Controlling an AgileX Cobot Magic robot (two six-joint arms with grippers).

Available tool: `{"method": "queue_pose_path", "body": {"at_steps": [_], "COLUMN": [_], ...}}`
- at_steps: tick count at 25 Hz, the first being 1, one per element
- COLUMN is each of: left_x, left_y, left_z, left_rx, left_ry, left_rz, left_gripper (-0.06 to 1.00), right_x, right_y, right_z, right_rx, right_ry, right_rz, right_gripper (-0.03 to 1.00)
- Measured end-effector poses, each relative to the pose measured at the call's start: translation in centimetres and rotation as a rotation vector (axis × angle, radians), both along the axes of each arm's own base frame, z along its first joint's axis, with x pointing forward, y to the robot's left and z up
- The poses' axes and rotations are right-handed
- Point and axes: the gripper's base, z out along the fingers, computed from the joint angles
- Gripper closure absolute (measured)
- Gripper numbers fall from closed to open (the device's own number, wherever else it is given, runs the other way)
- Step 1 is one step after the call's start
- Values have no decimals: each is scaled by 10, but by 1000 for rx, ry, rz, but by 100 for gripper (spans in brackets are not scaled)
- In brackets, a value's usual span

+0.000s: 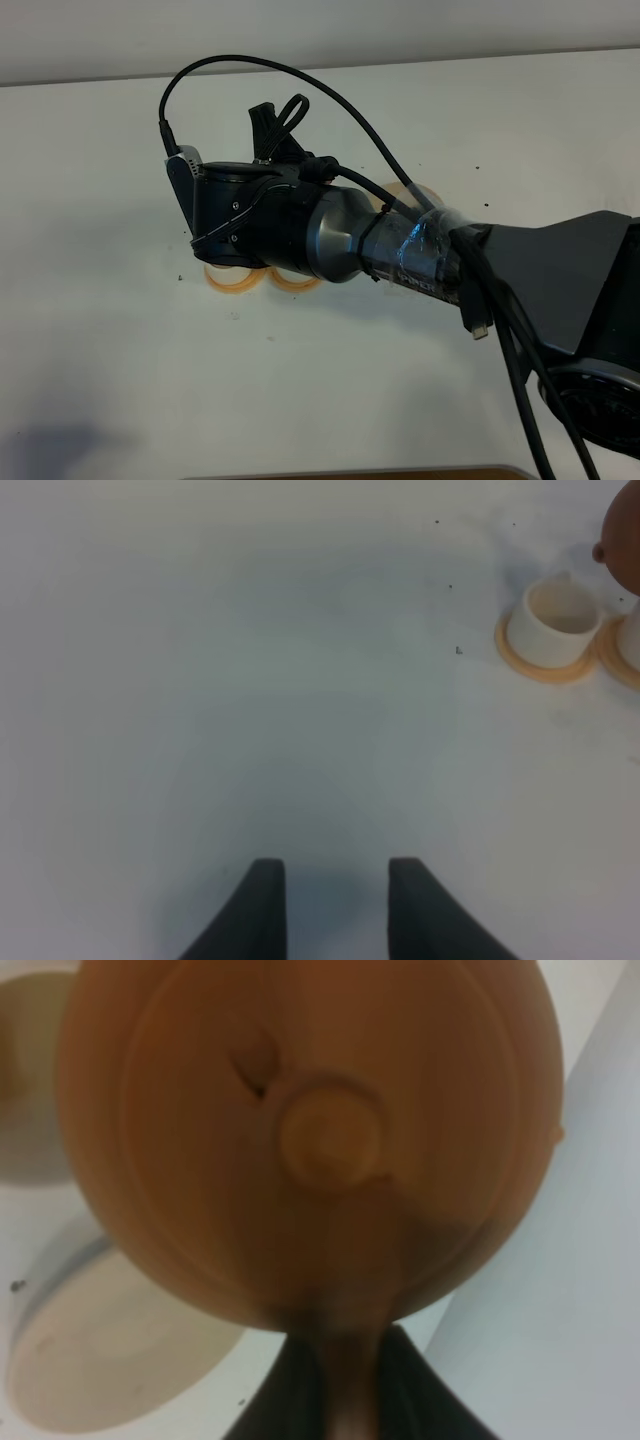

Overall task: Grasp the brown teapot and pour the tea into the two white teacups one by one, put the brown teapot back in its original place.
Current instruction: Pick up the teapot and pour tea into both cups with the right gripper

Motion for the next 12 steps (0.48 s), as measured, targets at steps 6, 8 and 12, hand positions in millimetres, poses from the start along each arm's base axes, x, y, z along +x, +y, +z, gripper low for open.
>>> {"method": "queue_pose_path", "body": {"at_steps": [6, 8, 12], "left_x": [0, 0, 0], "left_y": [0, 0, 0], "left_z": [0, 0, 0], "left_rx": [0, 0, 0], "left_ry": [0, 0, 0], "left_rz": [0, 0, 0], "left_gripper": [65, 65, 65], "right_x": [0, -1, -1], "right_y": [2, 3, 5], "right_z": [1, 2, 3], "right_rx": [-13, -22, -16], "right_ry": [-16, -38, -52], "right_rz": [31, 50, 69], "right_gripper": [84, 84, 84]}}
